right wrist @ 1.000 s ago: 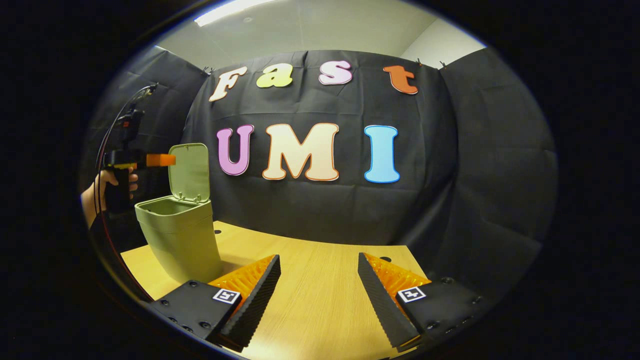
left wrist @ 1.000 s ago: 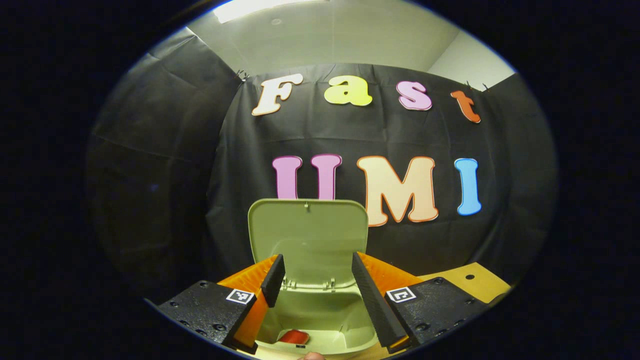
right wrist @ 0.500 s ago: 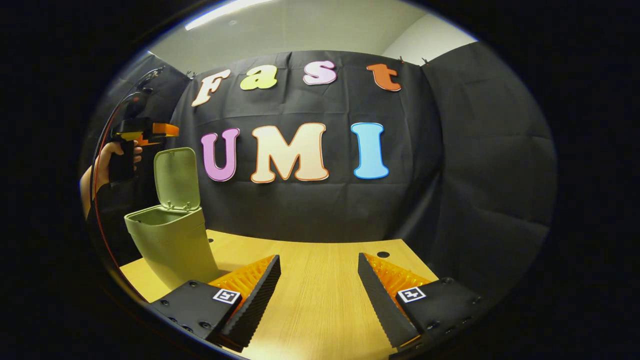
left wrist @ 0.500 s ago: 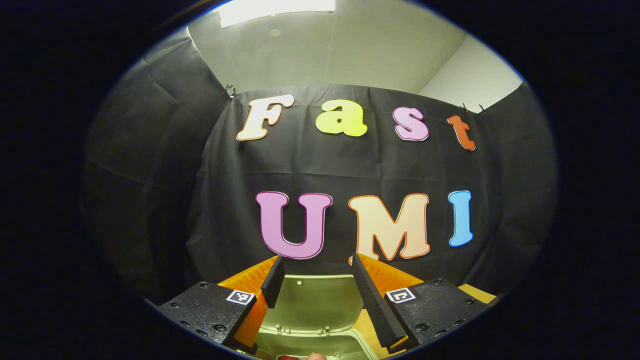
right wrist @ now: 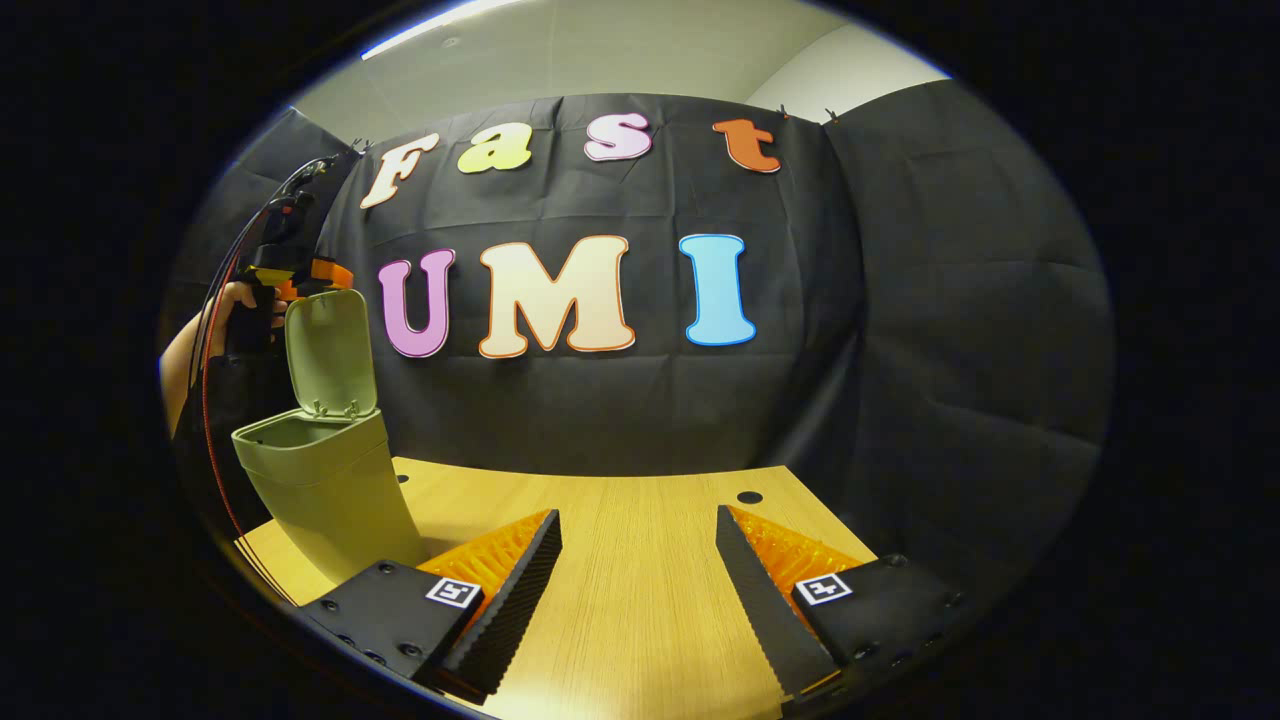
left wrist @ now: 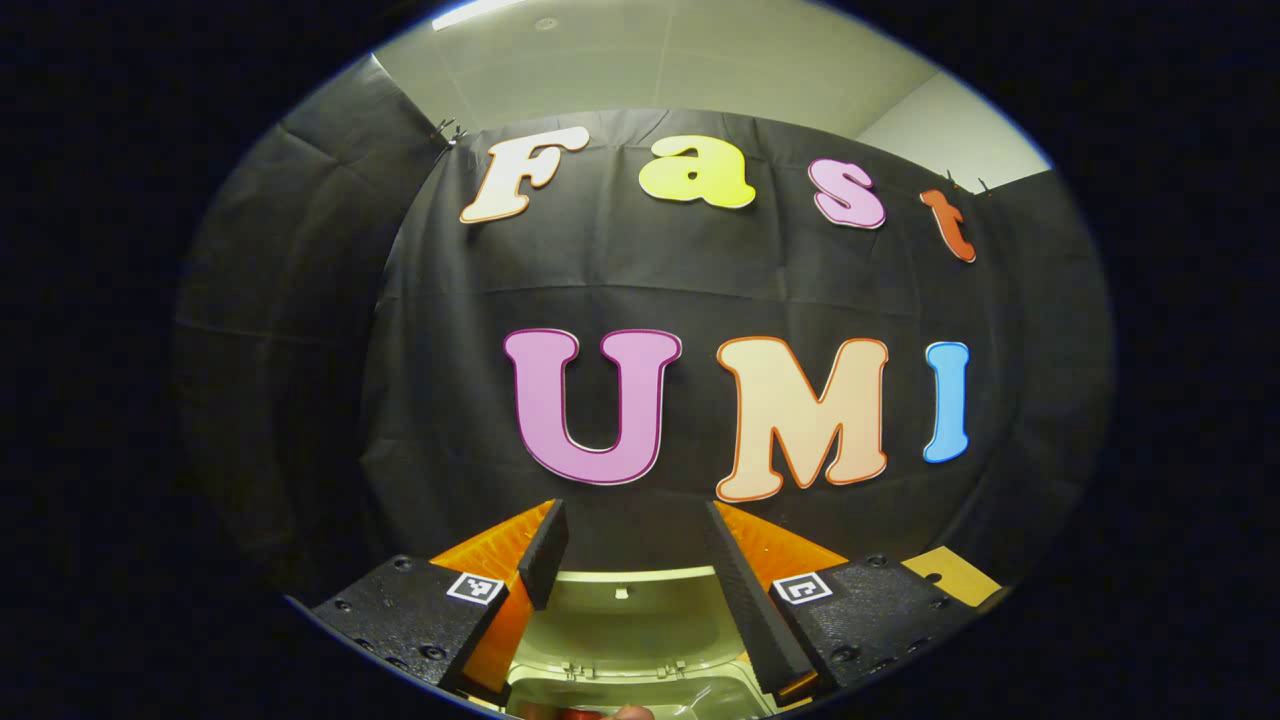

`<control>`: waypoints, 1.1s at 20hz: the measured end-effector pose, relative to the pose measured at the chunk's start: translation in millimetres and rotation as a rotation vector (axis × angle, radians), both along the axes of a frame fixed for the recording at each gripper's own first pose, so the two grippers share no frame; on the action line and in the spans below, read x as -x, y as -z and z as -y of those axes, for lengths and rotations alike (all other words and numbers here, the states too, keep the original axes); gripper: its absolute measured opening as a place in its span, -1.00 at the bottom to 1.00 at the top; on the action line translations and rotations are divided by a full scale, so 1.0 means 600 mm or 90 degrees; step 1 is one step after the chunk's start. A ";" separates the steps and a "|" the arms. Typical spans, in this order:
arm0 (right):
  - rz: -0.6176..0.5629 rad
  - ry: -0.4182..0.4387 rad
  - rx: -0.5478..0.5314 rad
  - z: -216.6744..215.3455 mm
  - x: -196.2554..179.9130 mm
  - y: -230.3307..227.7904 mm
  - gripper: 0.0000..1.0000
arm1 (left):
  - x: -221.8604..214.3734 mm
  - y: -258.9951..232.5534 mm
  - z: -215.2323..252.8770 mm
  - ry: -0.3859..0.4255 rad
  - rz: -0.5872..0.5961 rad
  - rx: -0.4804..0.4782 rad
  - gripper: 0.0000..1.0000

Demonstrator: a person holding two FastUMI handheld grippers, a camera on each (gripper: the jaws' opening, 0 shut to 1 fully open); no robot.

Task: Press the lid of the desktop garbage bin to open it, pick up the crumpled paper on the desktop and throw it into the bin, then pick up the pop can on the desktop and drop it into the bin, and finally close the garbage bin lid.

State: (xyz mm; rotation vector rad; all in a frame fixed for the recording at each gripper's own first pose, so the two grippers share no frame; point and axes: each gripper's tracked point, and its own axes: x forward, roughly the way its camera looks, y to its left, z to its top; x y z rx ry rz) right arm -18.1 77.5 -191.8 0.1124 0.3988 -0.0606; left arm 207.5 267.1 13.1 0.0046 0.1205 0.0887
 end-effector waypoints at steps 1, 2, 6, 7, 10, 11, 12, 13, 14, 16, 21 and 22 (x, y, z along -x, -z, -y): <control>-0.001 -0.005 -0.001 0.001 -0.002 0.000 0.99 | 0.005 0.000 0.003 -0.004 0.001 -0.002 0.63; -0.002 -0.011 -0.003 0.001 -0.002 0.001 0.99 | 0.012 0.002 0.002 -0.009 0.001 -0.010 0.64; 0.004 -0.044 -0.014 -0.004 -0.012 -0.005 0.96 | 0.056 0.005 0.012 -0.021 -0.001 -0.025 0.64; 0.006 -0.052 -0.017 -0.005 -0.015 -0.005 0.96 | 0.066 0.006 0.012 -0.023 -0.001 -0.025 0.62; 0.008 -0.072 -0.032 -0.007 -0.017 -0.006 0.96 | 0.105 0.016 0.015 -0.033 -0.010 -0.016 0.63; 0.006 -0.078 -0.039 -0.007 -0.018 -0.005 0.96 | 0.117 0.020 0.019 -0.033 -0.013 -0.016 0.60; 0.004 -0.081 -0.045 -0.006 -0.018 -0.004 0.96 | 0.130 0.024 0.021 -0.033 -0.017 -0.020 0.60; 0.003 -0.084 -0.049 -0.005 -0.019 -0.004 0.95 | 0.140 0.030 0.019 -0.037 -0.022 -0.023 0.60; 0.002 -0.088 -0.052 -0.004 -0.020 -0.002 0.95 | 0.149 0.036 0.020 -0.039 -0.029 -0.022 0.59; 0.000 -0.097 -0.056 -0.005 -0.020 0.000 0.96 | 0.170 0.044 0.023 -0.043 -0.037 -0.015 0.58; 0.002 -0.117 -0.056 -0.005 -0.028 -0.008 0.97 | 0.204 0.077 0.028 -0.046 -0.061 -0.013 0.58; 0.002 -0.120 -0.057 -0.006 -0.027 -0.007 0.96 | 0.207 0.083 0.030 -0.046 -0.066 -0.012 0.58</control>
